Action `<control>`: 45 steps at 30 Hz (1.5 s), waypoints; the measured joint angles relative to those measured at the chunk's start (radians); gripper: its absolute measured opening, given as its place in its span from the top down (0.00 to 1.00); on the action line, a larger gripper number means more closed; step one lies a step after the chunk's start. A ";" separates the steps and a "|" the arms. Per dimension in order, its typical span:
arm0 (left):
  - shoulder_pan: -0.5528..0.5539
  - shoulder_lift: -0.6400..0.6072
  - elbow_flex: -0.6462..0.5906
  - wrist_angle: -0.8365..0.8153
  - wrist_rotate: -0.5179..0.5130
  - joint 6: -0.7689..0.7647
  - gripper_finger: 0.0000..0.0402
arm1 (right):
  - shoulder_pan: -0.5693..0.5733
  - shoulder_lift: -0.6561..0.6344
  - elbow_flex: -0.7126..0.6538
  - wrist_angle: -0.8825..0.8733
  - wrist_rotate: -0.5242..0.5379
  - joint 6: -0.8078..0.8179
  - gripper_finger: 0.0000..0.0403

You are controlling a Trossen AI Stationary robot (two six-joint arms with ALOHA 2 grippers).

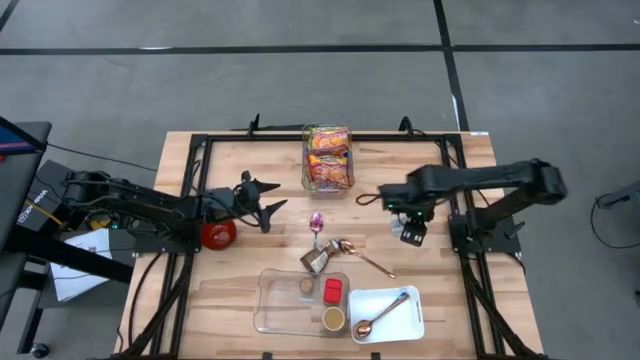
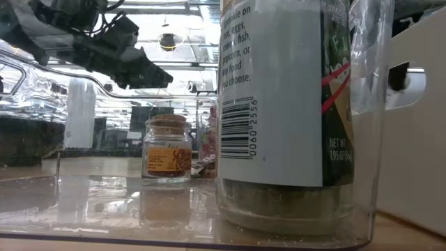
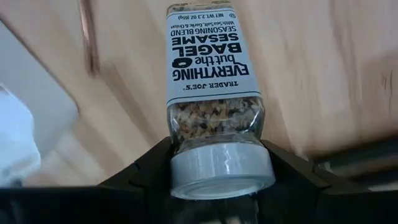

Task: Pick & Place Food Item
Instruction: Put the white seasoning bottle into the bottom transparent bin

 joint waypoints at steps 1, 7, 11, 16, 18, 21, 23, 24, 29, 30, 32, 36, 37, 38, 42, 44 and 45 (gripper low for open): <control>0.000 0.000 -0.009 0.021 0.000 0.002 0.40 | -0.005 0.040 0.029 -0.050 -0.014 -0.013 0.51; 0.000 0.000 -0.026 0.076 0.000 0.012 0.40 | -0.010 0.269 0.184 -0.172 -0.081 -0.133 0.51; 0.000 0.000 -0.026 0.078 0.000 0.012 0.41 | -0.009 0.384 0.262 -0.179 -0.098 -0.220 0.51; -0.002 0.000 -0.026 0.079 0.010 0.011 0.41 | -0.011 0.473 0.300 -0.185 -0.070 -0.290 0.51; -0.002 0.000 -0.026 0.079 0.016 0.011 0.41 | -0.010 0.505 0.301 -0.184 -0.062 -0.305 0.51; -0.002 0.000 -0.026 0.079 0.016 0.011 0.41 | -0.010 0.526 0.303 -0.184 -0.044 -0.318 0.51; -0.002 0.000 -0.026 0.079 0.016 0.011 0.41 | -0.010 0.537 0.303 -0.165 -0.042 -0.327 0.51; -0.002 0.000 -0.026 0.079 0.016 0.011 0.41 | -0.010 0.538 0.303 -0.157 -0.040 -0.329 0.51; -0.002 0.000 -0.026 0.079 0.016 0.011 0.41 | -0.010 0.537 0.303 -0.137 -0.014 -0.340 0.51; -0.002 0.000 -0.026 0.078 0.016 0.011 0.41 | -0.008 0.536 0.303 -0.133 -0.009 -0.340 0.50; -0.002 0.000 -0.026 0.078 0.016 0.011 0.41 | 0.000 0.536 0.303 -0.123 0.013 -0.340 0.42; -0.002 0.000 -0.026 0.077 0.016 0.011 0.41 | 0.019 0.536 0.303 -0.085 0.032 -0.348 0.26; -0.002 0.000 -0.026 0.077 0.016 0.011 0.41 | 0.022 0.533 0.303 -0.077 0.033 -0.349 0.24; -0.002 0.000 -0.026 0.077 0.016 0.011 0.41 | 0.025 0.527 0.303 -0.073 0.033 -0.349 0.22; -0.002 0.000 -0.026 0.077 0.016 0.011 0.41 | 0.024 0.489 0.304 -0.041 0.033 -0.332 0.18; -0.002 0.000 -0.026 0.077 0.016 0.011 0.41 | 0.022 0.457 0.306 -0.029 0.033 -0.315 0.18; -0.002 0.000 -0.026 0.077 0.016 0.011 0.41 | 0.019 0.436 0.308 -0.019 0.033 -0.309 0.18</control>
